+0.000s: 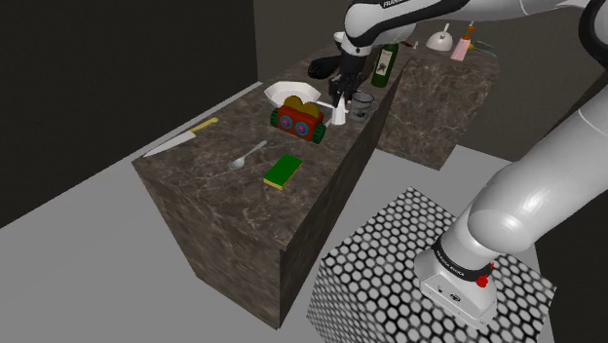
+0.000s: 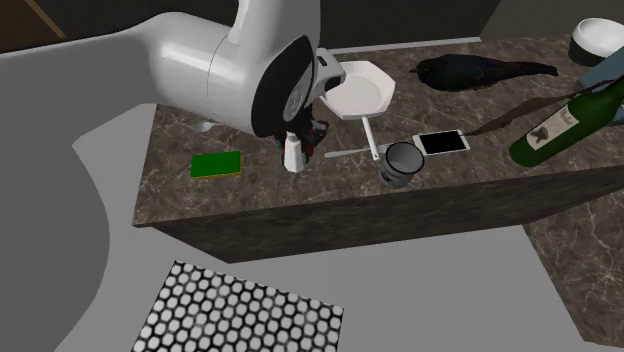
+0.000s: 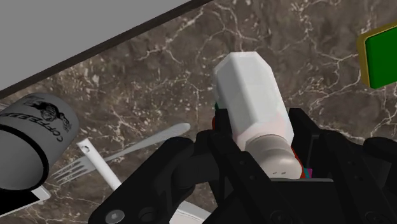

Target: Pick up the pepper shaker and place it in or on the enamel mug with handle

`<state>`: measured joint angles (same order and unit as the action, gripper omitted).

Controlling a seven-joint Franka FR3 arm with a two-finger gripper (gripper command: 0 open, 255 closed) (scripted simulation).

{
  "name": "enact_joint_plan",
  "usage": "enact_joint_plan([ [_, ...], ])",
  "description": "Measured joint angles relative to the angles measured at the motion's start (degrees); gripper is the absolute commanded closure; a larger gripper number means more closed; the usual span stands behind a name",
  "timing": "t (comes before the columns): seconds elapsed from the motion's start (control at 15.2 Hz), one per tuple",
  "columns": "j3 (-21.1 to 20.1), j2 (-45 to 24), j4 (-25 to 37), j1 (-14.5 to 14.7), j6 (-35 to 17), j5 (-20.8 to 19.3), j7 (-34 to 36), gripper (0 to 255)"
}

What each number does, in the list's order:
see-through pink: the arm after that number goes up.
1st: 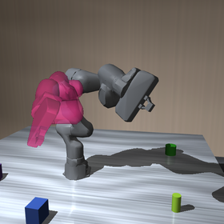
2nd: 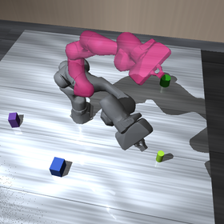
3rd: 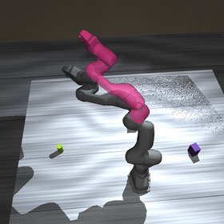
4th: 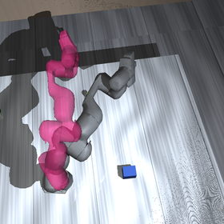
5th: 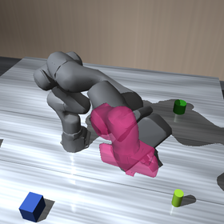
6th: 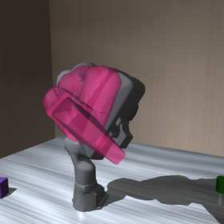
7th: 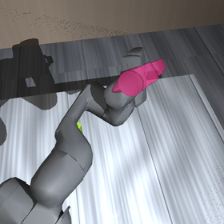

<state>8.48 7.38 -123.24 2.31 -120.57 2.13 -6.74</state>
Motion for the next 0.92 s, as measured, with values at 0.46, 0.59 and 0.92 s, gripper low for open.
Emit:
enact_joint_plan([
  [0.46,-0.05,0.97,4.26,-0.02,5.2,-0.25,0.31,255],
  [0.59,-0.08,1.35,5.42,-0.02,6.75,-0.33,0.41,255],
  [0.92,2.2,-1.49,10.21,-1.59,8.92,0.17,-3.5,255],
])
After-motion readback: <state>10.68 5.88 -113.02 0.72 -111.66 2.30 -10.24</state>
